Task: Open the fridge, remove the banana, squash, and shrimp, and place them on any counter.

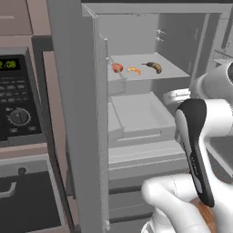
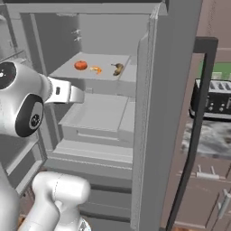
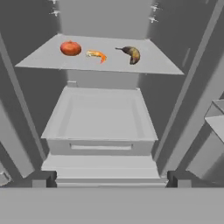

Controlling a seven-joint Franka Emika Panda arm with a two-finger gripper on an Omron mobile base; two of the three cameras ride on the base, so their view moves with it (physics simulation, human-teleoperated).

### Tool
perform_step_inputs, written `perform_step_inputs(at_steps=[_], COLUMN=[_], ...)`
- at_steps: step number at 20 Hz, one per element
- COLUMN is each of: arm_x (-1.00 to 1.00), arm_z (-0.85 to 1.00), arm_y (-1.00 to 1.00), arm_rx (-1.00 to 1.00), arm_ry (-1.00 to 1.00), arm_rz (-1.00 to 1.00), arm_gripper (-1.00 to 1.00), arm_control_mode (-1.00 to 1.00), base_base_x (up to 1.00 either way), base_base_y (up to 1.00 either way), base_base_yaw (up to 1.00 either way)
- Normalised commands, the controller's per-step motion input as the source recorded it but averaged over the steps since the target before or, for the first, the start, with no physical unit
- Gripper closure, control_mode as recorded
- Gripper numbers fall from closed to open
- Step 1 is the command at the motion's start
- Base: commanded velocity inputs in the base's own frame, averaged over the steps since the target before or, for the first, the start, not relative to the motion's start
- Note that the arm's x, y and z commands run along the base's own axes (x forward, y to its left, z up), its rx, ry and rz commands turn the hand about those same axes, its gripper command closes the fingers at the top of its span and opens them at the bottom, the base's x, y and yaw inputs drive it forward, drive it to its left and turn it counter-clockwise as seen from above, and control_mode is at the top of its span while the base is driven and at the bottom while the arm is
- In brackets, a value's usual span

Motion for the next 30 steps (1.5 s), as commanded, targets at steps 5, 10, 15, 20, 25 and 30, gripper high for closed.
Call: perform_step_inputs(at_steps=[5, 10, 15, 20, 25, 30], arm_x=[0.00, 0.00, 0.00, 0.00, 0.00, 0.30], arm_z=[0.00, 0.00, 0.00, 0.00, 0.00, 0.02], arm_y=[0.00, 0.00, 0.00, 0.00, -0.08, -0.15], arm_rx=[0.00, 0.00, 0.00, 0.00, 0.04, 0.00], arm_ry=[0.00, 0.00, 0.00, 0.00, -0.01, -0.03], arm_rz=[0.00, 0.00, 0.00, 0.00, 0.00, 0.00], arm_gripper=[-1.00, -1.00, -1.00, -1.00, -1.00, -1.00], arm_control_mode=[1.00, 1.00, 1.00, 1.00, -1.00, -1.00], base_base_x=[0.48, 0.50, 0.64, 0.63, 0.03, 0.00], base_base_y=[0.00, -0.02, -0.11, -0.13, -0.03, 0.00], base_base_yaw=[0.00, 0.00, 0.00, 0.00, 0.00, 0.00])
